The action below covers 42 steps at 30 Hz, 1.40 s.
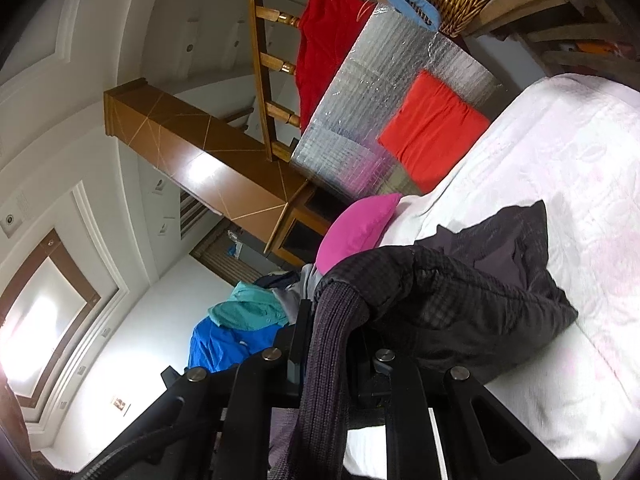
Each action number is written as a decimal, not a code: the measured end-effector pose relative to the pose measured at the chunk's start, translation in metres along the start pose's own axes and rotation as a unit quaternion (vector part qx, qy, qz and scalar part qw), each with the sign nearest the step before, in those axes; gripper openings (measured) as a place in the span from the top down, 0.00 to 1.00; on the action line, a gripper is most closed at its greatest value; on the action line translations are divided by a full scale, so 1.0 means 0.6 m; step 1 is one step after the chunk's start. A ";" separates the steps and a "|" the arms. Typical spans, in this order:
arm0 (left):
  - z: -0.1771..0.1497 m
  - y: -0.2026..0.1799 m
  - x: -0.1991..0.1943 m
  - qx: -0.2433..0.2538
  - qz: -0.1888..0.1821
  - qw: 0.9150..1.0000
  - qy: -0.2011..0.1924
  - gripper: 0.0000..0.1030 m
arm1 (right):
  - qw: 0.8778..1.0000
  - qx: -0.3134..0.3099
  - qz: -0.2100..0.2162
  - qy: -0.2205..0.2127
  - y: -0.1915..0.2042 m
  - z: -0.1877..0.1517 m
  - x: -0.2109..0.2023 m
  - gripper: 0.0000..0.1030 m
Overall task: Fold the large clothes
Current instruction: 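Hold the lifted jacket above the bed with both grippers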
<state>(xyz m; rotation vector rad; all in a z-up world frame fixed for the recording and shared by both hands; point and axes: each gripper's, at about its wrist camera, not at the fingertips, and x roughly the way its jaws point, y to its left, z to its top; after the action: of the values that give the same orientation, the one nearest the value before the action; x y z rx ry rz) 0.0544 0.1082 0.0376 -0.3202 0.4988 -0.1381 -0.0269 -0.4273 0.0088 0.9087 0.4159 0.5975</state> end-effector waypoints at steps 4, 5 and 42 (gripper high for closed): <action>0.020 -0.007 0.025 0.002 0.009 1.000 -0.007 0.86 | 1.000 0.001 -0.012 -0.010 -0.005 0.025 0.022 0.86; 0.024 -0.009 0.031 0.003 0.012 1.000 -0.008 0.86 | 1.000 0.001 -0.014 -0.013 -0.005 0.031 0.027 0.86; 0.106 -0.005 0.406 0.007 0.082 0.995 0.057 0.86 | 0.991 -0.008 -0.130 0.009 -0.174 0.217 0.341 0.86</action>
<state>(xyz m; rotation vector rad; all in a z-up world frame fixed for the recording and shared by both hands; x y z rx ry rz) 0.2977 0.0716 -0.0176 -0.2563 0.6351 -0.0003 0.2350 -0.4245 -0.0230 0.8187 0.5364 0.3701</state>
